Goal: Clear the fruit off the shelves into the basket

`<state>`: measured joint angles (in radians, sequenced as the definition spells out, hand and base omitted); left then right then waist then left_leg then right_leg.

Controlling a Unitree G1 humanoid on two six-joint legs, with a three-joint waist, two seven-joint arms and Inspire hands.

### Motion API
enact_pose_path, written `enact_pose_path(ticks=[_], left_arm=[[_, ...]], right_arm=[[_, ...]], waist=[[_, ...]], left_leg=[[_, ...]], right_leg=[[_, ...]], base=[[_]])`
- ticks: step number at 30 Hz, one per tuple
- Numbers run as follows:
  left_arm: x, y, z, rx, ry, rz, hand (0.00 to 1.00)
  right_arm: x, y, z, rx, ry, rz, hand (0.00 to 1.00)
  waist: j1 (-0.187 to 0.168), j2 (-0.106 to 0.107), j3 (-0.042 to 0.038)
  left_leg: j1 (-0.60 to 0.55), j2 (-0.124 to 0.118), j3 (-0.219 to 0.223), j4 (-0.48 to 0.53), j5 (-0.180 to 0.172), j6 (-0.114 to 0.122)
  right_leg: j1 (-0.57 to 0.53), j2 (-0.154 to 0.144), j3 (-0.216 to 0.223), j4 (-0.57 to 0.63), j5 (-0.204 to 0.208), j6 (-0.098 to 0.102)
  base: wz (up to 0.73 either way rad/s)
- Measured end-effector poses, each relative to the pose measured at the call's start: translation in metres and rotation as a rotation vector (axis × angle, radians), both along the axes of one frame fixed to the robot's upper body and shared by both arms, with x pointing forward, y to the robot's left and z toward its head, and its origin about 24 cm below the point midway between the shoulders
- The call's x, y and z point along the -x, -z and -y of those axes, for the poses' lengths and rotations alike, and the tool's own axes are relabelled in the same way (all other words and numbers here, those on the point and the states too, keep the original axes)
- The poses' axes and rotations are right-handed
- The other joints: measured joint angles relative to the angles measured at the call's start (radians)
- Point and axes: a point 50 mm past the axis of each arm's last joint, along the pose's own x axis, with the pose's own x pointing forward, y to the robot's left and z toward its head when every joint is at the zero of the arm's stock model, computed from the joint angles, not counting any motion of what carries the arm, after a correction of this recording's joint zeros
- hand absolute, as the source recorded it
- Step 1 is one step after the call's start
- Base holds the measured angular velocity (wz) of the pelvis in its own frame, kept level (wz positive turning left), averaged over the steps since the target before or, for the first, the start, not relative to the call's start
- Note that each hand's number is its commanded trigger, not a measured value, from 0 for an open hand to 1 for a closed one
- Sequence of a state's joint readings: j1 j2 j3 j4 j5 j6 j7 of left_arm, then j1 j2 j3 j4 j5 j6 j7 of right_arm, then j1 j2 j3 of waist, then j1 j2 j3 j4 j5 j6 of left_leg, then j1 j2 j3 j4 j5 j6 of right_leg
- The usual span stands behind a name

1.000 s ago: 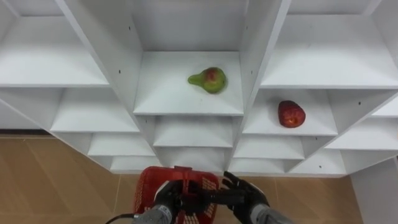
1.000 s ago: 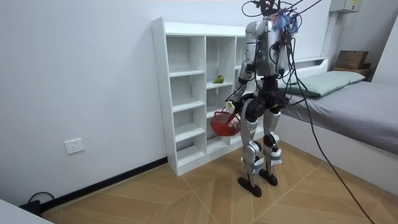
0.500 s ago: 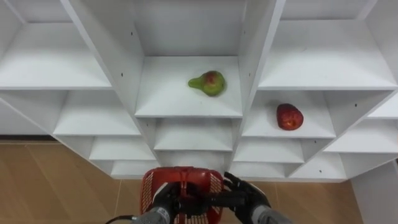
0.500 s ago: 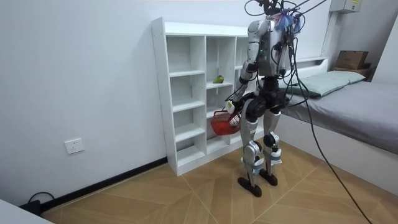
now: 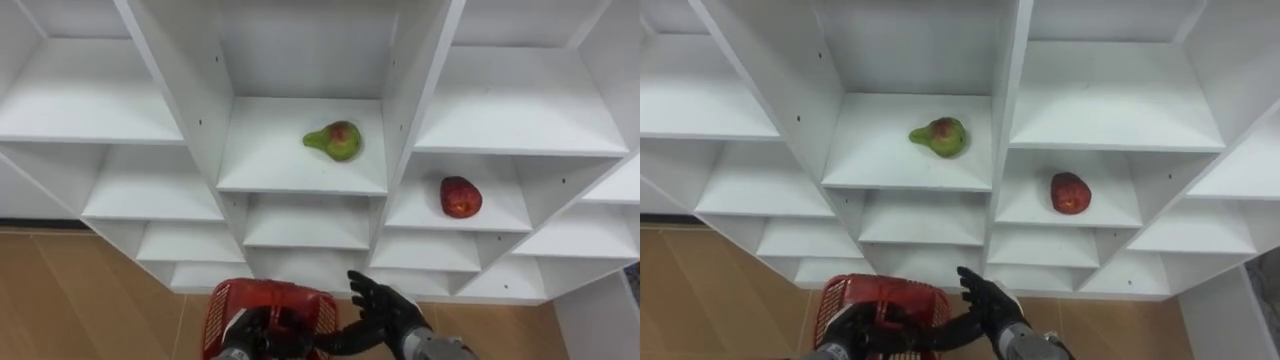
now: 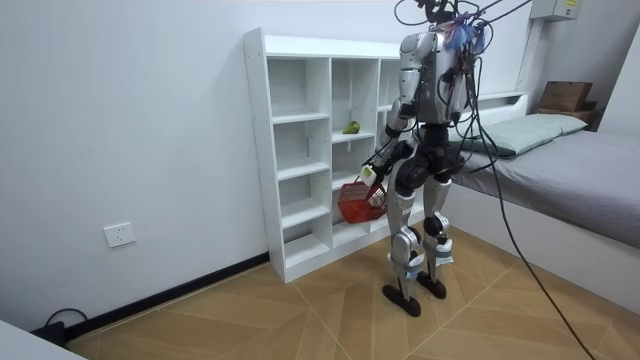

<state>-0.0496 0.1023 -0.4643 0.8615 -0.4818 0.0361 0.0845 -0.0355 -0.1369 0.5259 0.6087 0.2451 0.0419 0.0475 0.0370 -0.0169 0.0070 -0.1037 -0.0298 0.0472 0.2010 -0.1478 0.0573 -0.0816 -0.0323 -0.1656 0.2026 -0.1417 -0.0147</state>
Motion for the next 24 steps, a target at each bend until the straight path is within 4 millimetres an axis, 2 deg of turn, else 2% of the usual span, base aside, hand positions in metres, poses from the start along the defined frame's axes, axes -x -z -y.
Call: enact_pose_path(ticks=[3,5,6,8,11,16,22,24], left_arm=[[0.003,0.001,-0.004,0.004,-0.025,-0.008,1.00],[0.004,0.002,-0.008,0.015,-0.055,-0.013,1.00],[0.006,0.003,-0.008,0.019,-0.065,-0.016,1.00],[0.007,0.003,-0.008,0.030,-0.079,-0.020,1.00],[0.006,0.003,-0.009,0.051,-0.129,-0.020,1.00],[0.002,0.000,-0.007,0.067,-0.158,0.004,1.00],[0.004,0.003,-0.011,0.055,-0.180,-0.004,1.00],[0.008,0.006,-0.017,0.037,-0.194,-0.022,1.00]], right_arm=[[-0.008,-0.013,-0.001,0.067,-0.083,0.100,0.00],[-0.012,-0.020,-0.005,0.089,-0.121,0.151,0.00],[-0.014,-0.024,-0.007,0.122,-0.155,0.188,0.00],[-0.016,-0.034,-0.010,0.166,-0.208,0.262,0.00],[-0.016,-0.046,-0.015,0.232,-0.275,0.356,0.00],[-0.023,-0.067,-0.022,0.281,-0.317,0.488,0.00],[-0.030,-0.090,-0.026,0.321,-0.339,0.624,0.00],[-0.031,-0.095,-0.028,0.315,-0.339,0.643,0.00]], waist=[[0.001,-0.007,0.0038],[0.003,-0.017,0.0102],[0.003,-0.023,0.0075],[0.004,-0.028,0.0073],[0.025,-0.040,0.0062],[0.054,-0.048,0.0093],[0.104,-0.082,0.0116],[0.109,-0.093,0.0154]], left_leg=[[0.017,-0.001,0.000,-0.004,0.000,0.000],[0.029,-0.001,-0.001,-0.007,0.000,0.000],[0.030,-0.001,-0.001,-0.009,0.000,0.000],[0.030,-0.001,-0.005,-0.010,0.000,0.000],[0.050,0.000,-0.003,-0.016,-0.001,-0.001],[0.075,0.000,-0.007,-0.030,-0.001,-0.001],[0.081,0.000,-0.019,-0.029,-0.002,-0.003],[0.079,0.000,-0.025,-0.024,-0.003,-0.003]], right_leg=[[0.017,0.000,-0.001,-0.001,-0.003,0.001],[0.030,0.000,-0.002,-0.004,-0.004,0.001],[0.031,0.001,-0.003,-0.009,-0.005,0.001],[0.036,0.001,-0.005,-0.015,-0.004,0.001],[0.053,0.003,-0.002,-0.017,-0.004,0.001],[0.070,0.004,-0.001,-0.017,-0.005,0.002],[0.085,0.005,-0.014,-0.017,-0.005,0.002],[0.087,0.004,-0.017,-0.017,-0.005,0.002]], base=[[0.00],[0.00],[0.00],[0.05],[0.00],[0.00],[0.06],[0.08]])
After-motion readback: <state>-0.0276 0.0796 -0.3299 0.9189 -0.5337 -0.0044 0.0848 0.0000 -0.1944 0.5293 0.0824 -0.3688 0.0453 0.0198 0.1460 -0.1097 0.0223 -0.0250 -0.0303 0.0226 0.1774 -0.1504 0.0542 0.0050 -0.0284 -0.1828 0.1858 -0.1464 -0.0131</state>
